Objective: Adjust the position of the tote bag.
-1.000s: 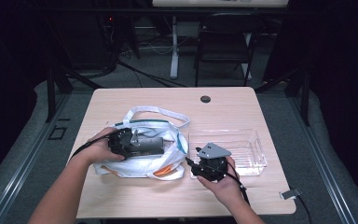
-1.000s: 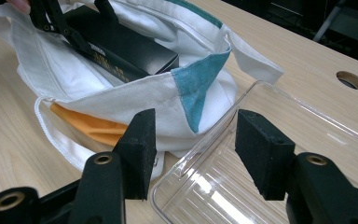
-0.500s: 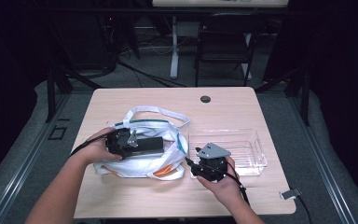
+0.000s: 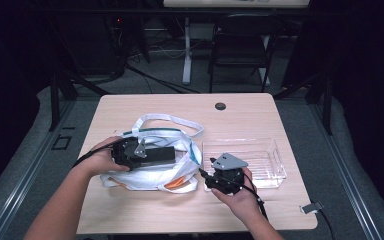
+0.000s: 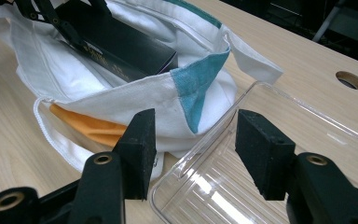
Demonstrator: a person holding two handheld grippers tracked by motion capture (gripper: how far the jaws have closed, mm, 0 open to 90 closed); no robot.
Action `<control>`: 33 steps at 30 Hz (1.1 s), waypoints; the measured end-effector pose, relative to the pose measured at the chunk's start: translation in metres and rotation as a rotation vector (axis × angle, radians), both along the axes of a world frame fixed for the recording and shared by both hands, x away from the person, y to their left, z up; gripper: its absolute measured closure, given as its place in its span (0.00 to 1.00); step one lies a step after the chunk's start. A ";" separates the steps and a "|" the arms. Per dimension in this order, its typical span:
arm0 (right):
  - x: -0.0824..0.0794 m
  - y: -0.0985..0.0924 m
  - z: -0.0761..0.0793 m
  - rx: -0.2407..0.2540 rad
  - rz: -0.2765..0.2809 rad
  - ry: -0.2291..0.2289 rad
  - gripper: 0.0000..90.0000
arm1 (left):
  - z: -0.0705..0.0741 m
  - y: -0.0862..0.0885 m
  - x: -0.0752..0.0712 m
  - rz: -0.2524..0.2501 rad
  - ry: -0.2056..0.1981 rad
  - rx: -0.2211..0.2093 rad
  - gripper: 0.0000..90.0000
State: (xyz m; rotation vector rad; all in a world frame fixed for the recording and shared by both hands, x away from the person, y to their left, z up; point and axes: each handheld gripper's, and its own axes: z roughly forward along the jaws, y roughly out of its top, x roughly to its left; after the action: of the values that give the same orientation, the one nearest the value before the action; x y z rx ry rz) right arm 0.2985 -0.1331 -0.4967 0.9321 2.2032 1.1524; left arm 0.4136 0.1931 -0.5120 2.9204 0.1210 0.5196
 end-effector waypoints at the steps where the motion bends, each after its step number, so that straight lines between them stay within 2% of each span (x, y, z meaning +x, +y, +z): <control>1: 0.000 0.000 0.000 0.000 0.000 -0.001 0.53 | 0.003 0.001 -0.001 0.003 0.005 0.001 0.49; 6: 0.000 0.000 0.000 0.000 0.000 -0.001 0.53 | 0.009 0.002 -0.002 -0.003 0.008 -0.013 0.49; 9: 0.000 0.000 0.000 0.001 0.000 0.000 0.53 | 0.012 0.004 -0.004 0.006 0.023 -0.043 0.49; 13: 0.000 0.000 0.000 0.002 0.000 0.000 0.53 | 0.016 0.007 -0.005 0.015 0.035 -0.050 0.49; 24: 0.000 0.001 -0.001 0.002 -0.001 0.001 0.53 | 0.029 0.016 -0.009 0.048 0.055 -0.113 0.49; 33: 0.001 0.000 -0.001 -0.002 -0.003 0.006 0.52 | 0.039 0.018 -0.011 0.052 0.051 -0.139 0.49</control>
State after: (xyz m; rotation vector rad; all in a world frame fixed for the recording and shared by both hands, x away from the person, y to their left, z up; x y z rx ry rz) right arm 0.2990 -0.1331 -0.4977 0.9387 2.2068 1.1480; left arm 0.4022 0.2112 -0.4726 2.8019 0.2312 0.4262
